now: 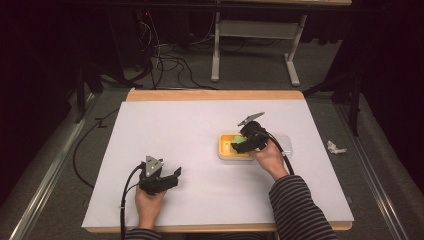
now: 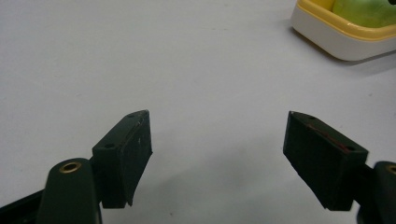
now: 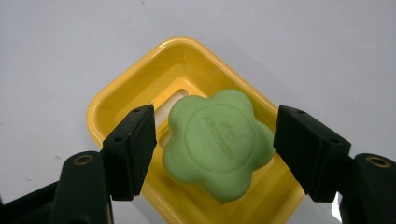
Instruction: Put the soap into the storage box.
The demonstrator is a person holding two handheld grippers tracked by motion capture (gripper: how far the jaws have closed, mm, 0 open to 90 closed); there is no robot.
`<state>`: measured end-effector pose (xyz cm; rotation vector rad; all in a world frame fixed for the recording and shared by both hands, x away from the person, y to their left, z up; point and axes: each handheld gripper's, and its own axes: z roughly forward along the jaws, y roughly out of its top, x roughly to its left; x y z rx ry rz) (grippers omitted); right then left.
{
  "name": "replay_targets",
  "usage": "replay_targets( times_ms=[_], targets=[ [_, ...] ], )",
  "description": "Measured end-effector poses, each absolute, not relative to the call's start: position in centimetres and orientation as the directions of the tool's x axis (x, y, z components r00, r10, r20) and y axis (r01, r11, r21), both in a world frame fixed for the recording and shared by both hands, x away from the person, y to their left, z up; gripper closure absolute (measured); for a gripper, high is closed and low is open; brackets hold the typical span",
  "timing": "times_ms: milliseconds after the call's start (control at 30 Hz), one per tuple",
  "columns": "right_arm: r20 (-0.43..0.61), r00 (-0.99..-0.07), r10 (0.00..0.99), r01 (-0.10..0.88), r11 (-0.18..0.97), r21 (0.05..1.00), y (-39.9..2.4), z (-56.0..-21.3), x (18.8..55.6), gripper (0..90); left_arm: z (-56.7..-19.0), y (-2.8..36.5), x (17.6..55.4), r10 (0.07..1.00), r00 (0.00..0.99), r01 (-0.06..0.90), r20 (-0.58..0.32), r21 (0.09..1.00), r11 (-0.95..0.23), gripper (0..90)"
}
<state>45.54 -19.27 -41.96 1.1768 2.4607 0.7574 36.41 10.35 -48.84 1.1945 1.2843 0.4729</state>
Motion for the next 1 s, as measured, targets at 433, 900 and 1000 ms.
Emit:
replay_targets(
  times_ms=[433,900,1000],
  targets=[
    [-0.019,-0.605,0.796,0.579,0.456,0.676,-20.7,-41.0,44.8,30.6,-48.8,10.4,36.5,0.829,0.295,0.329,-0.475,0.865,0.379,24.2],
    [0.004,-0.588,0.809,0.562,0.405,0.721,-21.6,-40.4,43.9,22.8,-48.8,10.4,36.4,0.827,0.293,0.325,-0.479,0.864,0.385,24.1],
    [0.019,-0.591,0.806,0.556,0.39,0.734,-21.7,-40.3,43.9,20.1,-48.8,10.4,36.4,0.827,0.293,0.324,-0.479,0.864,0.386,24.1]
  ],
)
